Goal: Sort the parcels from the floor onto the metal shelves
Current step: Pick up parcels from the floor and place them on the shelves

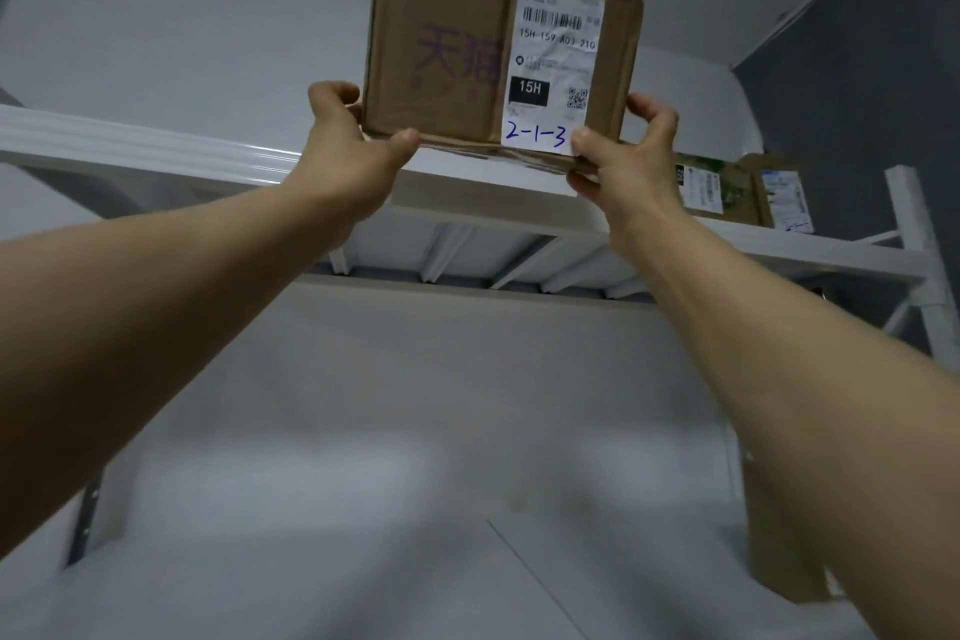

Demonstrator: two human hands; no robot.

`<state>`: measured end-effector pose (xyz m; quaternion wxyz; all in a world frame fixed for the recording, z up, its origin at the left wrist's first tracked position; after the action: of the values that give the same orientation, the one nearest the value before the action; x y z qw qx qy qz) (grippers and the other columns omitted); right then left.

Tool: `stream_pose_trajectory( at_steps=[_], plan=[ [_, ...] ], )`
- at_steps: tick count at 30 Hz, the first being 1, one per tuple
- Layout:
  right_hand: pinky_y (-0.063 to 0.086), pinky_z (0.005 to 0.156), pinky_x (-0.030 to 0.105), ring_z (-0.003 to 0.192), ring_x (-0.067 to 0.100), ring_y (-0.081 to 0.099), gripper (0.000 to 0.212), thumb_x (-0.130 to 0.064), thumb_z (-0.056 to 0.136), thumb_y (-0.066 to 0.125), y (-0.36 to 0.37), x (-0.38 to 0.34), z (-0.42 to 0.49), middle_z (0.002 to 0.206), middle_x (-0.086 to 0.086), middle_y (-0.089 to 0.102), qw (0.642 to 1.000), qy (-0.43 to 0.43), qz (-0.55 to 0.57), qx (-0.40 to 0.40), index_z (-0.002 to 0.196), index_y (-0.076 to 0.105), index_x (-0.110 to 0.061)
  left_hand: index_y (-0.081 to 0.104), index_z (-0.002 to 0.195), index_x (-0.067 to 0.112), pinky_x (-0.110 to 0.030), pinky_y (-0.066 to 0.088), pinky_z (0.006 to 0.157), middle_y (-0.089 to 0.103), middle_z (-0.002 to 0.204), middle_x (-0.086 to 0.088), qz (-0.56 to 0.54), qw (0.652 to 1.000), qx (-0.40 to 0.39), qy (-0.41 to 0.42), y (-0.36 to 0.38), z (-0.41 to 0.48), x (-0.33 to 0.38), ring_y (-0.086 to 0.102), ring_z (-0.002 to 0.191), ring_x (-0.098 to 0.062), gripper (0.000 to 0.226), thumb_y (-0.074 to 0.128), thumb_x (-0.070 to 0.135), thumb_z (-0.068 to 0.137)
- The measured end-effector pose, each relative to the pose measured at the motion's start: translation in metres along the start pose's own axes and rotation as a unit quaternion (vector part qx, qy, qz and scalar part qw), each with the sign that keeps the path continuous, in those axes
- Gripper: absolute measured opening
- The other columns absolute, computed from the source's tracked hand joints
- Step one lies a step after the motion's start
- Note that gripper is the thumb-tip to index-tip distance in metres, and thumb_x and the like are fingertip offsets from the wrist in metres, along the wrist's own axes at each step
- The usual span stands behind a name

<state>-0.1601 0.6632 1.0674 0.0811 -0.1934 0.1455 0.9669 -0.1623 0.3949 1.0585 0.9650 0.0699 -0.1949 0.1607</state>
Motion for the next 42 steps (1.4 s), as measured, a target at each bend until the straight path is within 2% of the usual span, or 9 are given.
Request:
stream_pose_trajectory(
  at_steps=[3, 5, 8, 13, 16, 23, 27, 32, 42],
  plan=[
    [0.063, 0.081, 0.037, 0.095, 0.020, 0.074, 0.046, -0.017, 0.092, 0.069, -0.012, 0.016, 0.025, 0.113, 0.006, 0.069, 1.000, -0.008, -0.030, 0.006, 0.122, 0.037, -0.032, 0.029, 0.135, 0.021, -0.021, 0.043, 0.063, 0.052, 0.123, 0.004, 0.038, 0.999, 0.011, 0.008, 0.023, 0.015, -0.009, 0.054, 0.089, -0.003, 0.058, 0.065, 0.035, 0.092],
    [0.063, 0.079, 0.036, 0.096, 0.020, 0.074, 0.040, -0.013, 0.095, 0.065, -0.019, 0.028, 0.041, 0.117, 0.007, 0.068, 1.000, 0.006, -0.022, -0.005, 0.125, 0.043, -0.029, 0.033, 0.135, 0.020, -0.033, 0.052, 0.077, 0.054, 0.128, -0.001, 0.070, 0.997, 0.024, 0.012, 0.037, 0.022, -0.016, 0.058, 0.102, -0.016, 0.058, 0.064, 0.041, 0.091],
    [0.063, 0.081, 0.036, 0.103, 0.020, 0.070, 0.040, -0.007, 0.098, 0.060, -0.026, 0.046, 0.061, 0.127, 0.007, 0.064, 0.999, 0.012, -0.042, -0.018, 0.132, 0.050, -0.026, 0.038, 0.137, 0.023, -0.049, 0.042, 0.103, 0.054, 0.133, -0.008, 0.160, 0.985, 0.057, 0.002, 0.057, 0.033, -0.028, 0.044, 0.126, -0.031, 0.058, 0.058, 0.051, 0.090],
    [0.058, 0.092, 0.039, 0.105, 0.019, 0.067, 0.046, -0.006, 0.097, 0.059, -0.035, 0.070, 0.084, 0.115, 0.000, 0.065, 0.993, -0.009, -0.119, -0.016, 0.140, 0.053, -0.022, 0.039, 0.138, 0.028, -0.050, 0.034, 0.106, 0.045, 0.136, -0.020, 0.273, 0.957, 0.072, -0.062, 0.081, 0.048, -0.048, 0.033, 0.129, -0.042, 0.054, 0.042, 0.056, 0.092],
    [0.052, 0.082, 0.028, 0.092, 0.005, 0.061, 0.039, -0.015, 0.095, 0.066, -0.042, 0.078, 0.094, 0.103, -0.010, 0.061, 0.981, -0.053, -0.188, 0.014, 0.130, 0.051, -0.026, 0.033, 0.137, 0.028, -0.051, 0.033, 0.102, 0.036, 0.138, -0.023, 0.316, 0.941, 0.092, -0.083, 0.090, 0.053, -0.052, 0.037, 0.122, -0.048, 0.058, 0.045, 0.059, 0.090],
    [0.036, 0.110, 0.042, 0.126, 0.019, 0.050, 0.019, -0.027, 0.101, 0.054, -0.048, 0.098, 0.105, 0.123, -0.010, 0.065, 0.940, -0.094, -0.326, 0.022, 0.116, 0.064, -0.032, 0.045, 0.125, 0.021, -0.048, 0.032, 0.093, 0.046, 0.130, -0.018, 0.386, 0.917, 0.087, -0.046, 0.114, 0.056, -0.049, 0.033, 0.125, -0.040, 0.041, 0.040, 0.049, 0.095],
    [0.021, 0.095, 0.035, 0.134, 0.023, 0.033, 0.028, -0.022, 0.103, 0.045, -0.052, 0.104, 0.103, 0.126, -0.006, 0.062, 0.928, -0.091, -0.361, 0.018, 0.121, 0.064, -0.033, 0.055, 0.119, 0.020, -0.047, 0.032, 0.092, 0.055, 0.123, -0.013, 0.425, 0.903, 0.058, -0.024, 0.124, 0.057, -0.046, 0.031, 0.128, -0.035, 0.040, 0.037, 0.045, 0.095],
    [0.024, 0.107, 0.040, 0.135, 0.027, 0.027, 0.043, -0.015, 0.100, 0.041, -0.055, 0.105, 0.097, 0.136, 0.001, 0.055, 0.921, -0.081, -0.381, -0.002, 0.133, 0.062, -0.032, 0.051, 0.111, 0.017, -0.045, 0.030, 0.087, 0.056, 0.120, -0.012, 0.416, 0.907, 0.055, -0.030, 0.129, 0.052, -0.046, 0.030, 0.129, -0.033, 0.033, 0.040, 0.042, 0.094],
    [0.028, 0.094, 0.039, 0.129, 0.034, 0.032, 0.036, -0.020, 0.098, 0.043, -0.047, 0.107, 0.093, 0.136, 0.006, 0.050, 0.892, -0.070, -0.446, -0.038, 0.118, 0.070, -0.032, 0.046, 0.131, 0.018, -0.047, 0.030, 0.098, 0.045, 0.139, -0.012, 0.448, 0.893, 0.027, -0.026, 0.133, 0.048, -0.047, 0.028, 0.134, -0.034, 0.048, 0.046, 0.046, 0.092]
  ],
)
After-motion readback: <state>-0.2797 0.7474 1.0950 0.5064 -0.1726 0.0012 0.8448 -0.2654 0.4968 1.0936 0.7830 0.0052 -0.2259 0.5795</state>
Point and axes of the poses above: each hand's wrist, its own z-axis towards the middle knuckle, its own y-axis out of the palm, x = y × z, the point moved 5 cm from there along z, towards the middle knuckle
